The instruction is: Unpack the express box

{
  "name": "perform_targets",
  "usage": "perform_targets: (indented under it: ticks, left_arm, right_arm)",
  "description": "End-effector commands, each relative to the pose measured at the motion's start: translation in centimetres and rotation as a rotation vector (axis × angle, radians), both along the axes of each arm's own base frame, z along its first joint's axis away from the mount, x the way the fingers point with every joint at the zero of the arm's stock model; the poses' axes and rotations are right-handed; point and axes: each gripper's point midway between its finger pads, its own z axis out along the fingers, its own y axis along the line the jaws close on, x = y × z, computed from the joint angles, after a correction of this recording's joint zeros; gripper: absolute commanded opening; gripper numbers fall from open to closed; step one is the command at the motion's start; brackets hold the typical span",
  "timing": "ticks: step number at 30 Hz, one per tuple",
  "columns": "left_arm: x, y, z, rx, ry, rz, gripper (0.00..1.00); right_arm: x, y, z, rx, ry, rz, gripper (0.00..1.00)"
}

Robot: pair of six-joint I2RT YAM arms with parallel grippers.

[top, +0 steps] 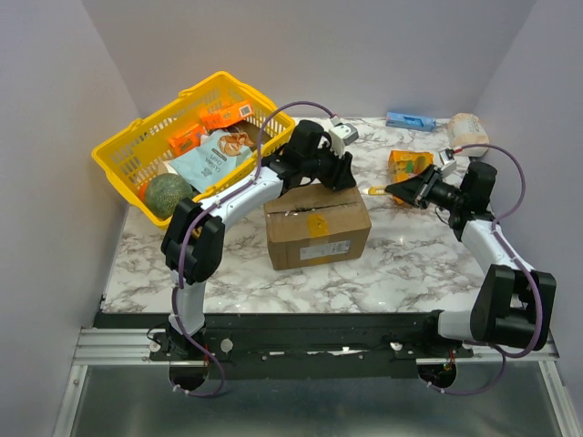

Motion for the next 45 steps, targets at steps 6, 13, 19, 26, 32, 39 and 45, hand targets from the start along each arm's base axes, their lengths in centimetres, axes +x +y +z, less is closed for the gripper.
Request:
perform_targets:
  ticks: [6, 13, 19, 26, 32, 39, 45]
  left_arm:
    - [0.6, 0.6, -4.5, 0.085, 0.052, 0.047, 0.27]
    - [0.5, 0.6, -4.8, 0.087, 0.058, 0.041, 0.06]
    - [0.4, 0.8, -5.2, 0.096, 0.059, 0.044, 0.0]
    - [0.8, 1.1, -5.6, 0.109, 0.048, 0.062, 0.0]
    - [1.1, 1.3, -5.7, 0.122, 0.032, 0.081, 0.0]
    - [1.5, 1.5, -5.2, 0.126, 0.002, 0.096, 0.0]
    - [3.3, 2.0, 2.6, 0.065, -0.182, 0.13, 0.0]
  right_arm:
    - [-1.8, 0.6, 0.2, -0.019, 0.026, 0.061, 0.01]
    - [-2.0, 0.7, -0.1, -0.029, 0.032, 0.067, 0.0]
    - [-2.5, 0.7, -0.1, -0.033, 0.046, 0.075, 0.0]
    - [-3.4, 0.8, -0.4, -0.053, 0.069, 0.081, 0.0]
    - [-4.6, 0.8, -0.5, -0.075, 0.085, 0.099, 0.0]
    - [-5.3, 0.6, 0.0, -0.101, 0.074, 0.099, 0.0]
    - [-4.7, 0.3, -0.1, -0.118, 0.068, 0.091, 0.0]
